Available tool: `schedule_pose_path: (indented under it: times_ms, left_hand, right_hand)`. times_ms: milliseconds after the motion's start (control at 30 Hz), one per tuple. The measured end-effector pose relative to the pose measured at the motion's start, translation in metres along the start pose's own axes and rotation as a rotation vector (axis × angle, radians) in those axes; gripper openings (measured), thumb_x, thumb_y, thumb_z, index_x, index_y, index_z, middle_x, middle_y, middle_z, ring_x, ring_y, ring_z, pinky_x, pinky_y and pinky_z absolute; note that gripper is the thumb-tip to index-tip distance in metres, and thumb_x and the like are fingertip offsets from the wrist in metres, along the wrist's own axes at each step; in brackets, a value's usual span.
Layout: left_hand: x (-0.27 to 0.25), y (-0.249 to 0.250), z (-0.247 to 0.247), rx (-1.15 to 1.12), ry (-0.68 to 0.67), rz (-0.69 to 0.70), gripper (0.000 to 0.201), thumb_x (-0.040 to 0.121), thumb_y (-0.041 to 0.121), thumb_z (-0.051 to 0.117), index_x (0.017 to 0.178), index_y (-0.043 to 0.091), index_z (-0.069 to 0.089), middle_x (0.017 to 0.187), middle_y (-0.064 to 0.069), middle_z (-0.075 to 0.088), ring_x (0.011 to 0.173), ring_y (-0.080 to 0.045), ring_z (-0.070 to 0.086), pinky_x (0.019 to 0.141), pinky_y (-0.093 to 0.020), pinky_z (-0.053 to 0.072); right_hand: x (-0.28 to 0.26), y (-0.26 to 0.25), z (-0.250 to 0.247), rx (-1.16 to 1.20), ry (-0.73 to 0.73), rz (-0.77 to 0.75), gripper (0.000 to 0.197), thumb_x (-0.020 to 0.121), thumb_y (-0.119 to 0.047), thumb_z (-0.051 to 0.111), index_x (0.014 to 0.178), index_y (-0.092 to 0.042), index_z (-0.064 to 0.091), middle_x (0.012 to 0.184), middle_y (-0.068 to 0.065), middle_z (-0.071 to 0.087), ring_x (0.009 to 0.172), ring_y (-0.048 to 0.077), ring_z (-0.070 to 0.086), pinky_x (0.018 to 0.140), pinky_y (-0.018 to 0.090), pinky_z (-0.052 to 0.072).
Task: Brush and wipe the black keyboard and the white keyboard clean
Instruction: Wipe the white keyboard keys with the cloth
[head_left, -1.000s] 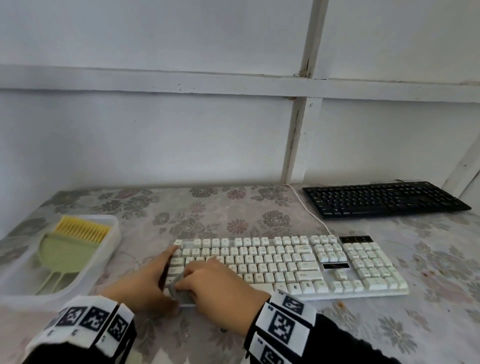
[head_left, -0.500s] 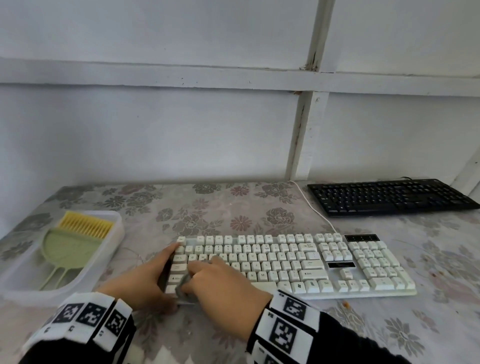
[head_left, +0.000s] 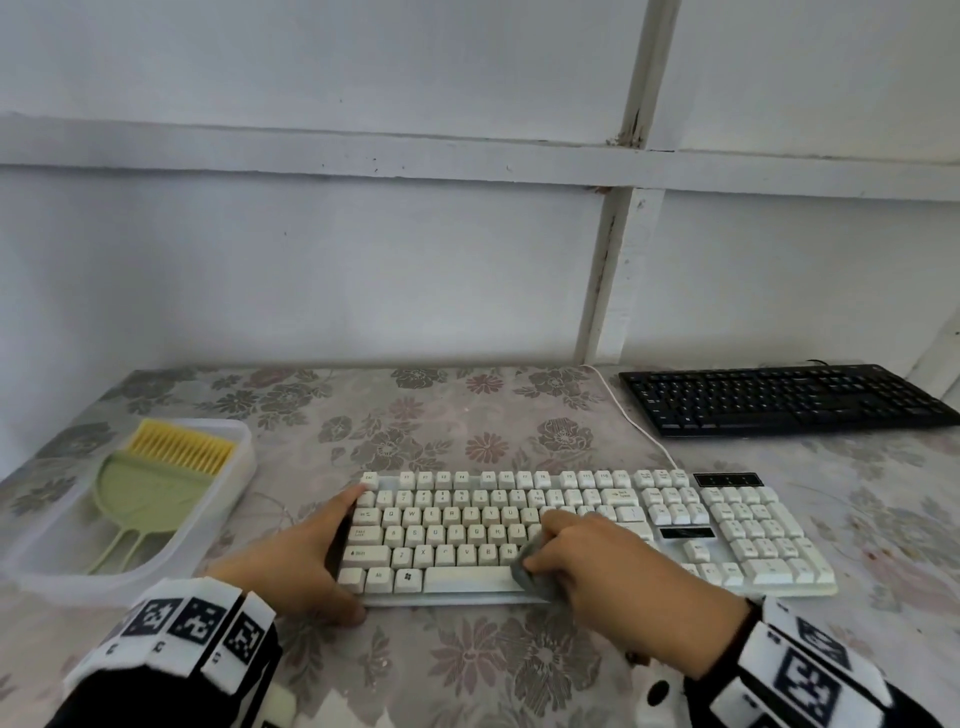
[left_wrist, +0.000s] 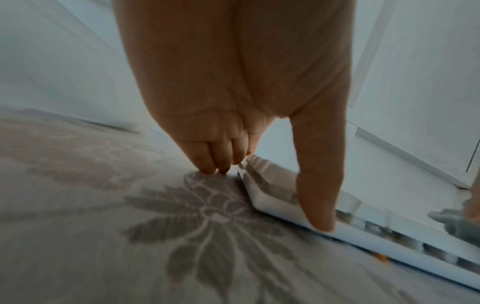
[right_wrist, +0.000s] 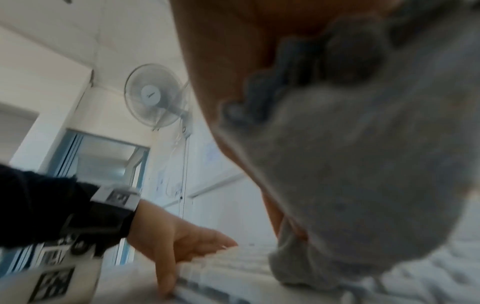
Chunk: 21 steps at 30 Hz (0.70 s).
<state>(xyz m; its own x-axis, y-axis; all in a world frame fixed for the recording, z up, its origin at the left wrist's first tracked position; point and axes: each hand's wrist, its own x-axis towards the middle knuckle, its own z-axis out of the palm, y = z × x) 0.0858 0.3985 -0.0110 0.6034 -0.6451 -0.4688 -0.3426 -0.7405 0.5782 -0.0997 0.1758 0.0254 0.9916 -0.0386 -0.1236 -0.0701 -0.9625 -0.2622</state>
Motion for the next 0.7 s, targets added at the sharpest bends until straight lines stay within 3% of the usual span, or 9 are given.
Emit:
schedule_pose_path:
  times_ms: [67,200,267,400,533,700]
  left_hand:
    - [0.000,-0.001,0.000,-0.034,-0.001,0.010,0.132,0.042,0.041,0.079,0.145,0.045,-0.002,0.142,0.012,0.037,0.125,-0.010,0.043,0.110,-0.032,0.035]
    - [0.003,-0.007,-0.001,-0.091,-0.018,0.036,0.132,0.041,0.038,0.081,0.143,0.050,-0.001,0.143,0.011,0.038,0.125,-0.010,0.044,0.109,-0.034,0.037]
    - [0.004,-0.010,-0.001,-0.099,-0.022,0.062,0.130,0.042,0.035,0.082,0.139,0.053,-0.003,0.144,0.009,0.038,0.126,-0.011,0.044,0.106,-0.034,0.040]
    - [0.005,-0.006,-0.002,-0.017,-0.019,0.077,0.134,0.038,0.040,0.070,0.146,0.038,-0.009,0.150,0.004,0.029,0.132,-0.013,0.037,0.106,-0.029,0.039]
    - [0.006,-0.010,0.001,-0.040,-0.004,0.073,0.129,0.044,0.035,0.076,0.143,0.046,-0.006,0.145,0.009,0.035,0.127,-0.010,0.044,0.105,-0.030,0.041]
    - [0.005,-0.007,-0.001,-0.071,0.002,0.009,0.130,0.045,0.028,0.081,0.143,0.052,-0.001,0.138,0.012,0.043,0.117,-0.012,0.051,0.102,-0.033,0.044]
  right_hand:
    - [0.006,-0.006,-0.008,0.052,0.028,-0.001,0.022,0.087,-0.002,0.047,0.078,-0.012,0.064,0.086,-0.010,0.044,0.082,0.014,0.050,0.068,0.021,0.038]
    - [0.039,-0.042,-0.009,0.212,0.091,-0.140,0.029,0.093,-0.008,0.048,0.114,-0.016,0.066,0.112,0.000,0.055,0.101,0.017,0.053,0.091,0.031,0.043]
    - [0.058,-0.064,-0.001,0.207,0.058,-0.221,0.032,0.093,-0.007,0.048,0.120,-0.016,0.064,0.117,0.004,0.056,0.107,0.021,0.052,0.095,0.034,0.040]
    - [0.072,-0.089,0.012,0.070,-0.022,-0.346,0.031,0.087,0.002,0.051,0.111,-0.010,0.068,0.114,0.013,0.053,0.099,0.032,0.049,0.086,0.040,0.040]
    - [0.063,-0.081,0.016,-0.022,0.027,-0.347,0.034,0.089,0.001,0.049,0.114,-0.015,0.067,0.111,0.010,0.052,0.094,0.031,0.047,0.084,0.038,0.038]
    - [0.041,-0.042,0.024,0.018,0.072,-0.283,0.030,0.085,0.001,0.051,0.099,-0.017,0.070,0.106,0.001,0.056,0.093,0.025,0.052,0.081,0.033,0.042]
